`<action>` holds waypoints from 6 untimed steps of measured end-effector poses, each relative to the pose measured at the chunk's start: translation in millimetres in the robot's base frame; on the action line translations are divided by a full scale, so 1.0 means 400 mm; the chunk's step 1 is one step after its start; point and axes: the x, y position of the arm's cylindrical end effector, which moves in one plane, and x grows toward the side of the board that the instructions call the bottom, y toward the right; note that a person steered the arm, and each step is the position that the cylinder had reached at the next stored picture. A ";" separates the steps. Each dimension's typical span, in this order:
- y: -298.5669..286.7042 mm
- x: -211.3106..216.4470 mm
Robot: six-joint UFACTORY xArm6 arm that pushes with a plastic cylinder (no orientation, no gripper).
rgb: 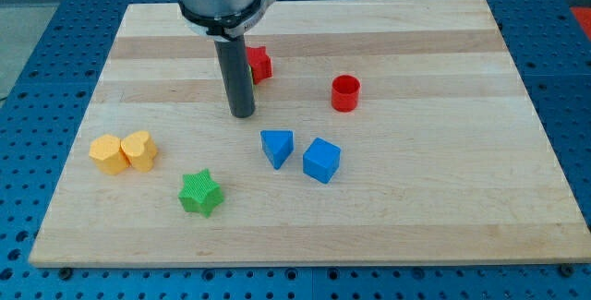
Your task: Move the blue cube into the triangle
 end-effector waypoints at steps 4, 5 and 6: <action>0.564 0.274; 0.313 0.263; 0.034 0.179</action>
